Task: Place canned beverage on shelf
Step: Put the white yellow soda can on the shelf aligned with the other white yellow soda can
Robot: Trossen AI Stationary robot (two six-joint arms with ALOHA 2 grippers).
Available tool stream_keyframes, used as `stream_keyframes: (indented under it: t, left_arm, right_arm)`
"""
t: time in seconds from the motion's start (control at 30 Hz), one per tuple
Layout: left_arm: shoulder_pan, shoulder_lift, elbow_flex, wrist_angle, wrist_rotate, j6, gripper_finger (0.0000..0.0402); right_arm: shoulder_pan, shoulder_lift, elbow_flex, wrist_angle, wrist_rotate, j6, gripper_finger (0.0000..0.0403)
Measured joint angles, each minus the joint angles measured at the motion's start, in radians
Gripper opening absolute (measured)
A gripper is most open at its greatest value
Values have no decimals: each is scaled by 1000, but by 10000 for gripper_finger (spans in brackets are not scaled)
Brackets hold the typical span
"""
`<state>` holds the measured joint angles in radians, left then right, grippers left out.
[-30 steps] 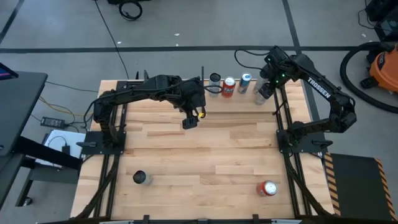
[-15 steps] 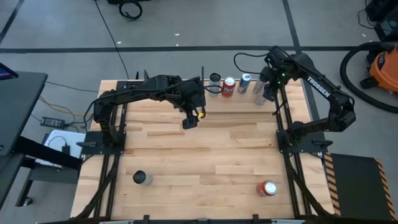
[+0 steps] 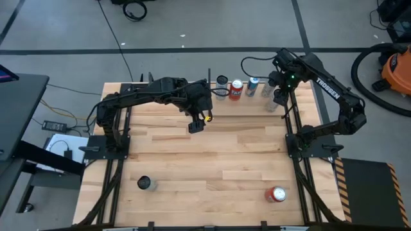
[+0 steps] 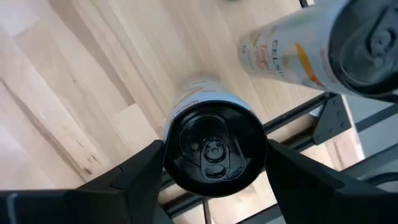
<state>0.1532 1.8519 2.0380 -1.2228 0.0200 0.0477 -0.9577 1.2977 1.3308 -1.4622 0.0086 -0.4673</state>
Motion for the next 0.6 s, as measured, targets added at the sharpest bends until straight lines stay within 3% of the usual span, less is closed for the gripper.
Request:
stream_keyframes:
  t: [0.6]
  left_arm:
    - [1, 0, 0, 0, 0, 0, 357]
  right_arm:
    - [-1, -6, -3, 3, 10, -14, 277]
